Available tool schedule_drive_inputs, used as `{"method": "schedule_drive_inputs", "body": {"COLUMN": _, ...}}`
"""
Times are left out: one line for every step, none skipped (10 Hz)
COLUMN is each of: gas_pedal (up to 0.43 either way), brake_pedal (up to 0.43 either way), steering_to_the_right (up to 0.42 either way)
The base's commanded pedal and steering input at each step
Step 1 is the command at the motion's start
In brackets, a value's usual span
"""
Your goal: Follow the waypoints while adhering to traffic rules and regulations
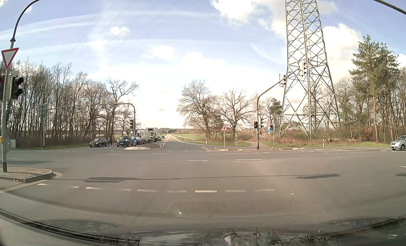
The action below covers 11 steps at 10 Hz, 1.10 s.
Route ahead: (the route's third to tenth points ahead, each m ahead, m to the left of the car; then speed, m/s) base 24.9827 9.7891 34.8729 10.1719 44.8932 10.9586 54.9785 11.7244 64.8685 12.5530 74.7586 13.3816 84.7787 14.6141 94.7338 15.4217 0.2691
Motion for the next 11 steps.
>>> {"method": "schedule_drive_inputs", "body": {"gas_pedal": 0.000, "brake_pedal": 0.207, "steering_to_the_right": -0.017}}
{"method": "schedule_drive_inputs", "body": {"gas_pedal": 0.000, "brake_pedal": 0.207, "steering_to_the_right": -0.017}}
{"method": "schedule_drive_inputs", "body": {"gas_pedal": 0.000, "brake_pedal": 0.201, "steering_to_the_right": -0.018}}
{"method": "schedule_drive_inputs", "body": {"gas_pedal": 0.000, "brake_pedal": 0.201, "steering_to_the_right": -0.017}}
{"method": "schedule_drive_inputs", "body": {"gas_pedal": 0.000, "brake_pedal": 0.201, "steering_to_the_right": -0.018}}
{"method": "schedule_drive_inputs", "body": {"gas_pedal": 0.000, "brake_pedal": 0.201, "steering_to_the_right": -0.017}}
{"method": "schedule_drive_inputs", "body": {"gas_pedal": 0.000, "brake_pedal": 0.189, "steering_to_the_right": -0.018}}
{"method": "schedule_drive_inputs", "body": {"gas_pedal": 0.000, "brake_pedal": 0.116, "steering_to_the_right": -0.017}}
{"method": "schedule_drive_inputs", "body": {"gas_pedal": 0.000, "brake_pedal": 0.000, "steering_to_the_right": -0.017}}
{"method": "schedule_drive_inputs", "body": {"gas_pedal": 0.000, "brake_pedal": 0.000, "steering_to_the_right": -0.018}}
{"method": "schedule_drive_inputs", "body": {"gas_pedal": 0.000, "brake_pedal": 0.000, "steering_to_the_right": -0.018}}
